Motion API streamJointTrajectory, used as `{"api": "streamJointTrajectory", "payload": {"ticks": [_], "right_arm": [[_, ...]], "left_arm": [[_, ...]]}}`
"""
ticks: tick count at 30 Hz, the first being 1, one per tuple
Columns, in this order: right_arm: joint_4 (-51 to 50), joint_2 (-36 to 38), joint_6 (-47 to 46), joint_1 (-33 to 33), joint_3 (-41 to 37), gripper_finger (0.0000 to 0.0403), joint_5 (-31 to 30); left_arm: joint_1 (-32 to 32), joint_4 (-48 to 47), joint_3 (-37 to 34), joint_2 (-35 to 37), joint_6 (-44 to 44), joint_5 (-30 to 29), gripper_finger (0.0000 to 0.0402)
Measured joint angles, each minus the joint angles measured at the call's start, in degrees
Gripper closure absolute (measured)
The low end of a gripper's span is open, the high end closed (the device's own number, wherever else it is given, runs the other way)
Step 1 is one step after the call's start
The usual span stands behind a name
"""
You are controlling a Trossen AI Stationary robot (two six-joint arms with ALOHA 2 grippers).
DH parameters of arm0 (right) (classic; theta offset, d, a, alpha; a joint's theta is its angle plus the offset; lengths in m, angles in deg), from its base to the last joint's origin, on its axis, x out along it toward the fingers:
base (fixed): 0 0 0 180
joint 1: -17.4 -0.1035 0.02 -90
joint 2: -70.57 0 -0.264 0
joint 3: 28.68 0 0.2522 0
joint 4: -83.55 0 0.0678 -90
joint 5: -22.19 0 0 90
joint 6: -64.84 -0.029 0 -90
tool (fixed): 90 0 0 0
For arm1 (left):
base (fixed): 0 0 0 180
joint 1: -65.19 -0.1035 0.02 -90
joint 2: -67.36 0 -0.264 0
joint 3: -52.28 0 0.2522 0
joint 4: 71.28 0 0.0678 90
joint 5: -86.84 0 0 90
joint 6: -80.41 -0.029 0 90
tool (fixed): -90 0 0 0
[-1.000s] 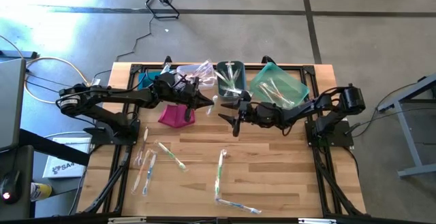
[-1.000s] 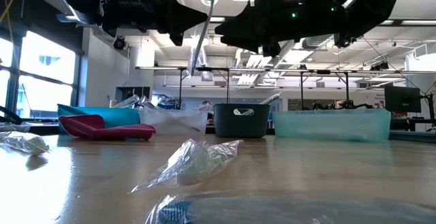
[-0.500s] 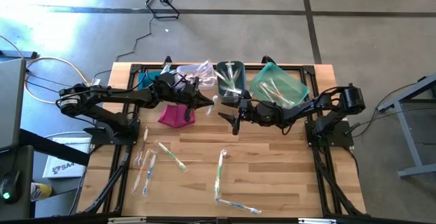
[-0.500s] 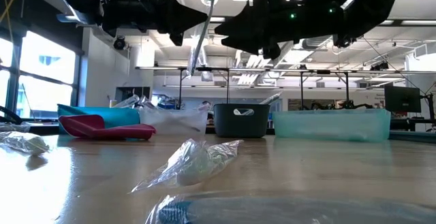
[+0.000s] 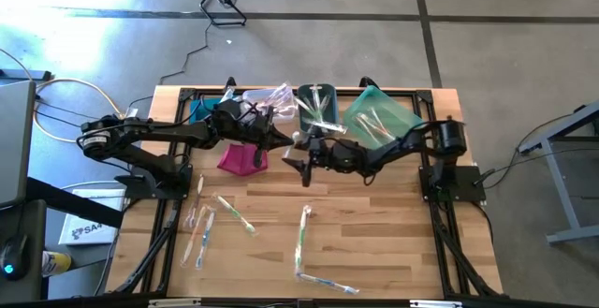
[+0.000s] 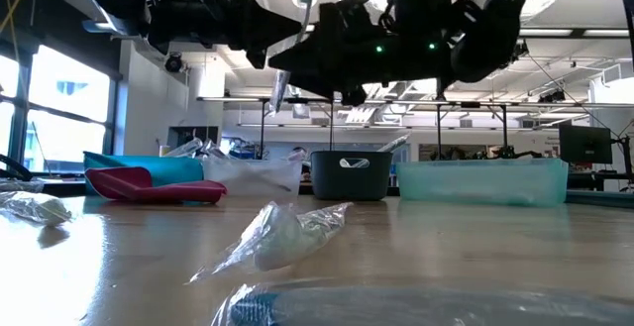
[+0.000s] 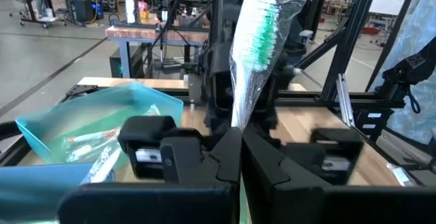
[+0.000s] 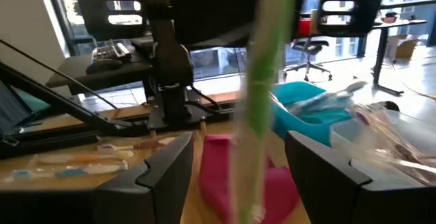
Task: Pick & Place Toothbrushes
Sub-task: Put the green toothbrush into the dark blue bin
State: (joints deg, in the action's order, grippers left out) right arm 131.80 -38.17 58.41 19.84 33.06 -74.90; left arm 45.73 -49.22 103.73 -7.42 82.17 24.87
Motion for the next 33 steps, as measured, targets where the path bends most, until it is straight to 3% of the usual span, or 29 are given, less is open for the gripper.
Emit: {"api": "streamJointTrajectory", "payload": {"ticks": [14, 33], "right_arm": [[-1.37, -1.30, 0.46, 0.33, 2.72, 0.0184, -0.40], [-1.28, -1.30, 0.46, 0.33, 2.69, 0.0330, -0.46]], "left_arm": [[0.00, -0.45, 0.00, 0.00, -0.10, 0.00, 0.0402], [0.00, -1.87, 0.00, 0.00, -1.49, -0.68, 0.0402]]}}
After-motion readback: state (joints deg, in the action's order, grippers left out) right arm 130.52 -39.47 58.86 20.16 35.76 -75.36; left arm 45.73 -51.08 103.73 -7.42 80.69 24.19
